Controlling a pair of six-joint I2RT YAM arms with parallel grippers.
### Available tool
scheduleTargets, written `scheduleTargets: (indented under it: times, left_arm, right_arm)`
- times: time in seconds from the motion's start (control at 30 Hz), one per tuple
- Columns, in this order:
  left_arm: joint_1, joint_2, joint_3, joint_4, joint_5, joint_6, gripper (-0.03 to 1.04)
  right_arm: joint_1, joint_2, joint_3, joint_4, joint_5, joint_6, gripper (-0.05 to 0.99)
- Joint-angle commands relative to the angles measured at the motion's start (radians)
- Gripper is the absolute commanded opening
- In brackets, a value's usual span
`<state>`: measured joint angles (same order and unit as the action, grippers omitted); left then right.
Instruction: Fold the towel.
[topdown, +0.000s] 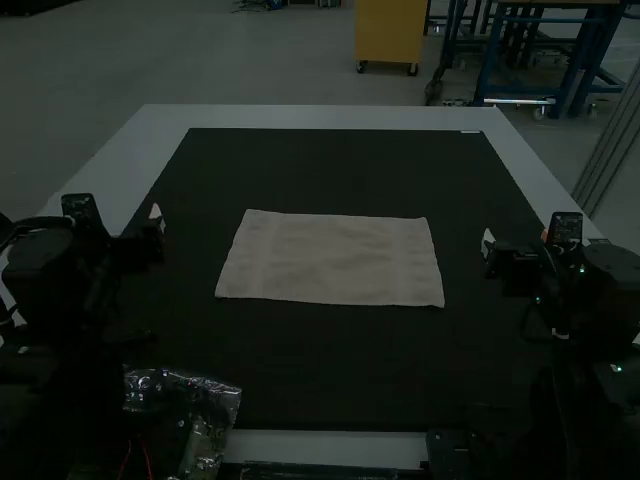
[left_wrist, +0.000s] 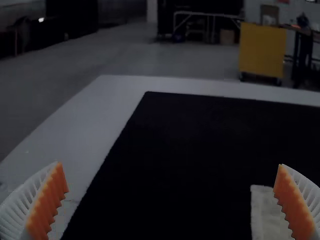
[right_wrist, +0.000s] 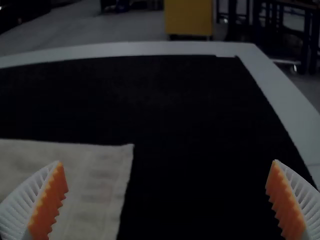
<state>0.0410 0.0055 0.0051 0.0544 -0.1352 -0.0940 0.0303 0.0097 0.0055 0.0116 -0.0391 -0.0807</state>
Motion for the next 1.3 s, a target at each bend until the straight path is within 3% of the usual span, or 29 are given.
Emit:
scheduleTargets:
  times: [0.0, 0.13, 0.17, 0.23, 0.3, 0.37, 0.4, 0.47, 0.5, 0.63, 0.8, 0.93, 1.0, 1.1, 1.27]
  left_arm:
    - [0.005, -0.006, -0.004, 0.056, -0.015, 0.088, 0.97]
    - [0.011, -0.006, -0.004, 0.142, -0.024, 0.137, 0.97]
    - [0.01, -0.006, -0.004, 0.159, -0.04, 0.151, 0.97]
    - [0.011, -0.006, -0.005, 0.168, -0.092, 0.18, 0.95]
    - [0.011, -0.006, -0.005, 0.168, -0.093, 0.24, 0.95]
    - [0.01, -0.006, -0.005, 0.177, -0.092, 0.264, 0.95]
    - [0.01, -0.006, -0.005, 0.186, -0.093, 0.275, 0.95]
    - [0.011, -0.006, -0.005, 0.193, -0.081, 0.283, 0.95]
    - [0.011, -0.006, -0.005, 0.194, -0.072, 0.284, 0.95]
    - [0.01, -0.006, 0.018, 0.194, -0.017, 0.284, 0.95]
    - [0.002, 0.047, 0.156, 0.167, 0.02, 0.284, 0.96]
    - [-0.001, 0.241, 0.299, 0.165, 0.031, 0.28, 0.96]
    - [0.003, 0.375, 0.372, 0.177, 0.029, 0.238, 0.96]
    - [0.007, 0.576, 0.487, 0.151, 0.043, 0.1, 0.96]
    - [0.014, 0.89, 0.573, 0.121, 0.042, 0.099, 0.95]
  right_arm:
    - [-0.009, -0.008, -0.004, 0.064, 0.01, -0.062, 0.91]
    - [-0.009, -0.007, -0.004, 0.176, 0.074, -0.234, 0.91]
    - [-0.009, -0.008, -0.002, 0.185, 0.085, -0.238, 0.91]
    - [-0.006, -0.008, -0.004, 0.206, 0.076, -0.249, 0.91]
    - [-0.006, -0.007, -0.004, 0.223, 0.065, -0.249, 0.91]
    - [-0.006, -0.008, -0.006, 0.249, 0.021, -0.252, 0.91]
    - [-0.004, -0.008, -0.004, 0.266, 0.008, -0.284, 0.91]
    - [-0.006, -0.01, -0.006, 0.291, 0.008, -0.488, 0.91]
    - [-0.009, -0.008, -0.004, 0.295, 0.01, -0.493, 0.91]
    - [-0.029, -0.008, -0.001, 0.392, 0.028, -0.432, 0.91]
    - [-0.067, 0.058, 0.126, 0.343, 0.005, -0.32, 0.91]
    - [-0.081, 0.256, 0.275, 0.338, -0.004, -0.199, 0.91]
    - [-0.084, 0.369, 0.347, 0.337, -0.01, -0.136, 0.91]
    - [-0.086, 0.546, 0.45, 0.332, -0.033, -0.045, 0.91]
    - [-0.089, 0.826, 0.591, 0.222, -0.076, 0.05, 0.91]
